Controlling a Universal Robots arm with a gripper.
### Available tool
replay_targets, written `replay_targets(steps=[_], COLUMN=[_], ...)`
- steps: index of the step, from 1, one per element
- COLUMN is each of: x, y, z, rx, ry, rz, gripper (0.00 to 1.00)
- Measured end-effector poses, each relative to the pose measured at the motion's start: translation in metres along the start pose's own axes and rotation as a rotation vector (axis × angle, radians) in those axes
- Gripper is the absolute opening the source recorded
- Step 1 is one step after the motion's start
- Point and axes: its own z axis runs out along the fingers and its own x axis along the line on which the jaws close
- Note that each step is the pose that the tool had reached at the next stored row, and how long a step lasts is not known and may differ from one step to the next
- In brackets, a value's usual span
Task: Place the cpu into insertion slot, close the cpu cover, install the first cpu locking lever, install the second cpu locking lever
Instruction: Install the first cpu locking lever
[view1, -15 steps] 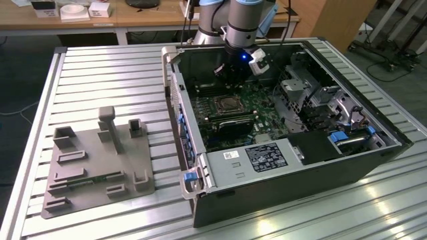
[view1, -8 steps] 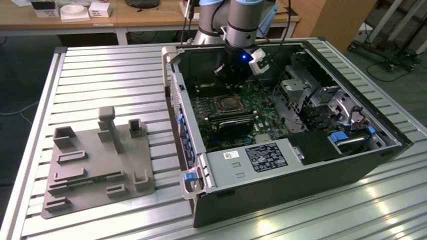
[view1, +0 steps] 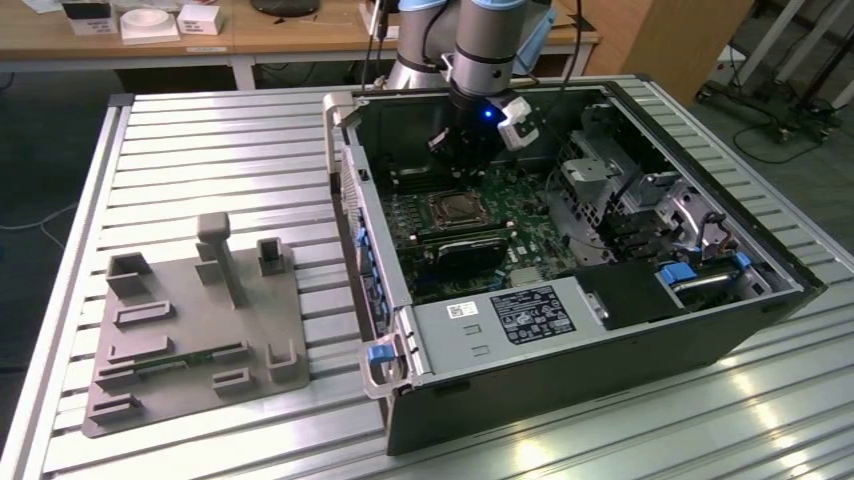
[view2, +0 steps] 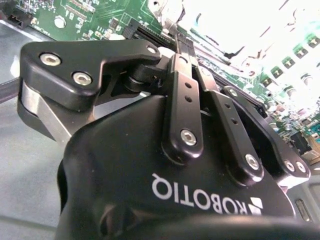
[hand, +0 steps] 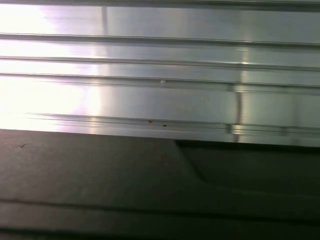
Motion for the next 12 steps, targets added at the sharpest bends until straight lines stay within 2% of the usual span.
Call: replay_targets(steps=[4, 12], x=[0.0, 0.0003], y=[0.0003, 0.0006], z=[0.0001, -0.0015], rx=[0.0032, 0.0032], ry=[0.0, 0.0001], rz=[0.0, 0.0], gripper=[0.1, 0.1])
